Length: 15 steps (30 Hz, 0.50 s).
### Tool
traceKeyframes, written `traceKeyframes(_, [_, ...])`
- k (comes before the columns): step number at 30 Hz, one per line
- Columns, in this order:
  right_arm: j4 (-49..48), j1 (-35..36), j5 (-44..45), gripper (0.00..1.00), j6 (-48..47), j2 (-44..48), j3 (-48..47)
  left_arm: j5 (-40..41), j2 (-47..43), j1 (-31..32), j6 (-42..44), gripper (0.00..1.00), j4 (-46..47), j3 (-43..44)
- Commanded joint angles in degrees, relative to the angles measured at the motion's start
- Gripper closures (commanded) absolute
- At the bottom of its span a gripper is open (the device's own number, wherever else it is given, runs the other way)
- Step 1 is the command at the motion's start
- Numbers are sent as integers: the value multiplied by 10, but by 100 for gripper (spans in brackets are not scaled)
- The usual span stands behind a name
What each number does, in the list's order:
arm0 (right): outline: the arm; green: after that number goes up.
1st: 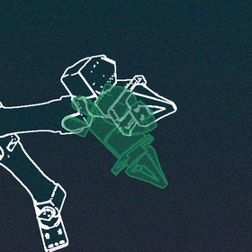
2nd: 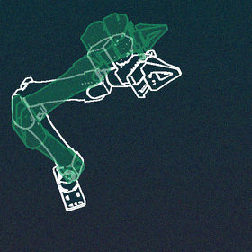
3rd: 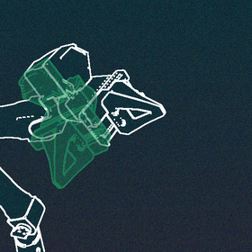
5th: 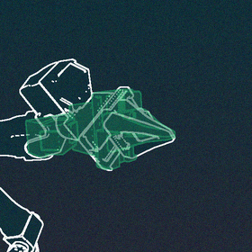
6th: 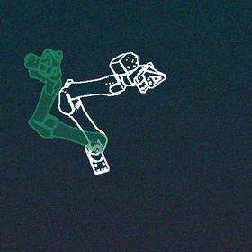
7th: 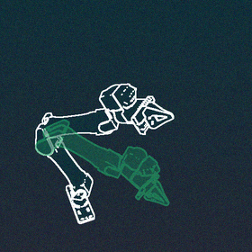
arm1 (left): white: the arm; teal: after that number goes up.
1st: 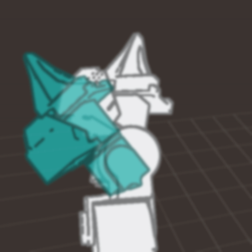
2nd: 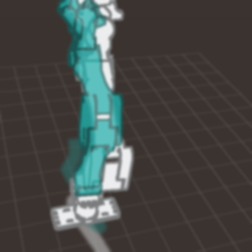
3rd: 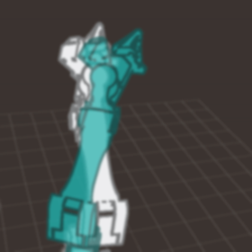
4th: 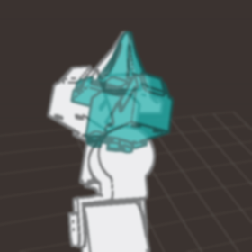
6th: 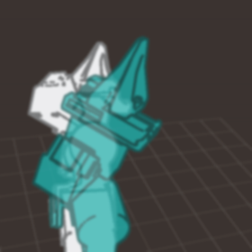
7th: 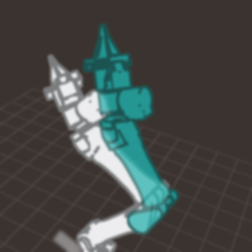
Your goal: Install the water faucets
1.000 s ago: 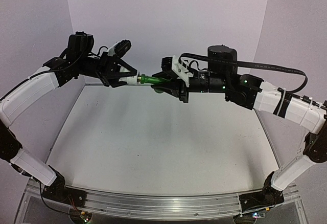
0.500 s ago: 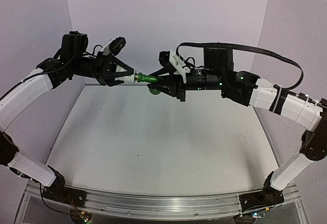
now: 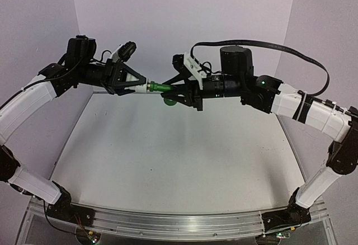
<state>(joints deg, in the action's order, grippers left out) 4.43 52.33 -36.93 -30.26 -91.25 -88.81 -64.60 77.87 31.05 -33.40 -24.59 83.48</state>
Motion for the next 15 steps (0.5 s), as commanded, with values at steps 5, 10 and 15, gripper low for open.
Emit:
traceKeyframes(5, [-91,9,-92,100,48,-20,-58,57,-3,14,41,100,1,-9])
traceKeyframes(10, [-91,-11,-132,100,83,-30,-77,68,3,14,85,100,-43,2])
traceKeyframes(15, [-91,-24,-172,100,124,-49,-107,82,5,15,114,100,-61,11])
